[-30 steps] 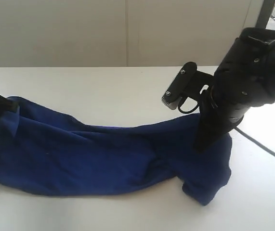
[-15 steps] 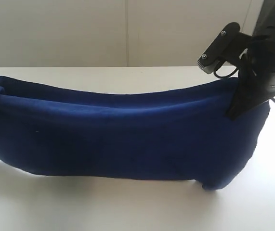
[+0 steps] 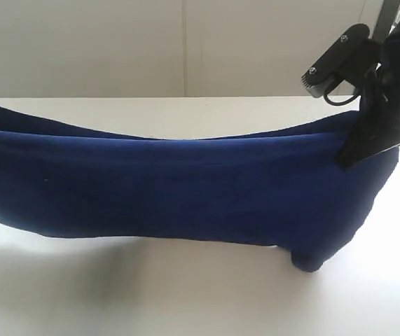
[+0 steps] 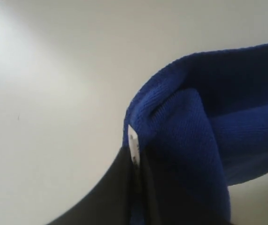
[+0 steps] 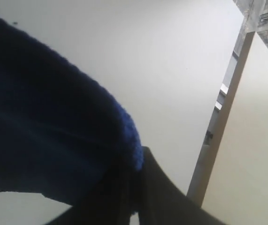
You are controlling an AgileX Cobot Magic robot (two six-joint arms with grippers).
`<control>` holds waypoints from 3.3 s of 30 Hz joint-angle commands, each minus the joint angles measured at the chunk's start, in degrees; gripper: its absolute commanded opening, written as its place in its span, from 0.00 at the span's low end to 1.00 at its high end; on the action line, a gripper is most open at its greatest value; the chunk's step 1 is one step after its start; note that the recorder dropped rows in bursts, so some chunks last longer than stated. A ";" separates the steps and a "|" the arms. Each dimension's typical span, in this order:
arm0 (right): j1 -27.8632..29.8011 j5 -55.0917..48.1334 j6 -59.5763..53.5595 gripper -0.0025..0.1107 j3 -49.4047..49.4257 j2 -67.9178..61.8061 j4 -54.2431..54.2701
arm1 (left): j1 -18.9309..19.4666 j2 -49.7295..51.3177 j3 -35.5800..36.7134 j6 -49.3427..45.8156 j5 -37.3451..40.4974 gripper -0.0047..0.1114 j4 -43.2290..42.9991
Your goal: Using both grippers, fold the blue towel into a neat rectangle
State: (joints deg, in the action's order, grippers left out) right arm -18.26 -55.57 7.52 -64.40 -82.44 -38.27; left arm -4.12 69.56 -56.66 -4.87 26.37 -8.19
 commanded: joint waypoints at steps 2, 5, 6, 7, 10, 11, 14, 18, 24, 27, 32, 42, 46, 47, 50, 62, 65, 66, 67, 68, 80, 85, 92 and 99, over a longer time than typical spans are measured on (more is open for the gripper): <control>0.66 -1.27 -3.63 0.02 -0.23 3.21 7.65 | 0.07 -2.74 -0.09 0.83 9.61 0.14 4.71; 0.66 -1.41 -5.43 0.02 -0.23 4.21 11.24 | 0.07 -3.75 -0.09 0.83 12.18 0.14 6.69; 0.66 -1.41 -5.43 0.02 -0.23 4.49 11.24 | 0.07 -3.95 -0.09 0.72 12.21 0.14 6.84; 0.66 -1.02 -5.43 0.02 -0.23 4.51 11.24 | 0.07 -4.11 -0.09 0.58 12.21 0.14 6.84; 0.66 2.23 -5.43 0.02 -0.23 3.95 11.00 | 0.07 -3.49 -0.09 0.31 10.86 0.14 6.84; 0.66 3.62 -5.43 0.02 -0.23 3.31 10.86 | 0.07 -2.71 -0.09 0.31 10.22 0.14 6.84; 0.66 6.80 -5.01 0.02 -0.23 0.59 9.97 | 0.07 -0.13 -0.09 0.05 8.90 0.14 6.84; 0.66 9.17 -1.05 0.02 -0.23 -3.93 5.61 | 0.07 4.24 -0.09 -0.72 5.31 0.14 6.45; 0.66 15.28 6.19 0.02 -0.23 -8.50 -2.31 | 0.07 11.26 -0.09 -5.31 -2.77 0.14 6.30; 0.66 17.76 11.46 0.02 -0.23 -10.62 -8.12 | 0.07 14.91 -0.09 -6.89 -6.81 0.14 6.30; 0.71 20.19 21.64 0.02 -0.23 -15.42 -18.63 | 0.07 20.91 -0.09 -7.57 -15.50 0.14 5.91; 5.18 26.88 42.26 0.02 -2.64 -26.69 -36.18 | 0.07 31.62 -0.09 -10.66 -36.64 0.14 0.01; 5.77 28.70 44.34 0.07 -5.11 -30.46 -39.84 | 0.58 35.10 -0.09 -11.68 -41.22 0.23 0.01; 5.77 28.85 44.34 0.11 -5.70 -31.20 -40.25 | 0.83 35.79 -0.09 -11.68 -41.84 0.28 0.40; 5.77 28.97 45.18 0.29 -7.52 -33.00 -41.67 | 1.46 37.26 -0.09 -11.68 -44.05 0.50 0.39; 5.65 22.65 48.15 0.49 -10.33 -26.73 -41.07 | 2.13 30.60 -1.46 -16.50 -45.27 0.71 3.28; 5.65 25.60 44.78 0.46 -10.33 -22.69 -34.79 | 2.13 26.23 -1.72 -16.50 -40.38 0.68 3.51; 5.65 26.92 40.48 0.45 -10.33 -21.61 -30.26 | 2.26 25.12 -1.72 -16.38 -38.72 0.67 4.30; 5.65 28.60 34.76 0.42 -10.33 -20.33 -24.32 | 2.26 24.21 -1.72 -16.17 -36.56 0.64 5.79; 5.65 29.12 27.56 0.40 -10.33 -19.64 -17.05 | 2.26 23.65 -2.00 -15.97 -34.43 0.60 8.19; 1.89 18.62 -49.60 0.02 -10.33 -22.97 65.21 | 2.26 36.95 -20.16 -11.40 -5.69 0.04 13.43; -5.13 21.82 -49.02 0.02 -17.59 -31.36 65.77 | 4.14 42.62 -25.15 -8.40 -0.42 0.04 13.90; -8.41 17.10 -48.51 0.02 -26.46 -40.34 67.14 | 4.08 43.79 -26.46 -8.90 0.89 0.04 13.43; -10.65 19.48 -48.48 0.02 -29.38 -44.70 67.14 | 5.86 43.79 -26.74 -7.51 1.47 0.06 11.29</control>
State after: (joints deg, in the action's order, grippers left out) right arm -28.39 -37.25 -41.04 -92.39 -126.01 28.56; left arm 0.78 113.37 -83.12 -13.43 26.49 3.32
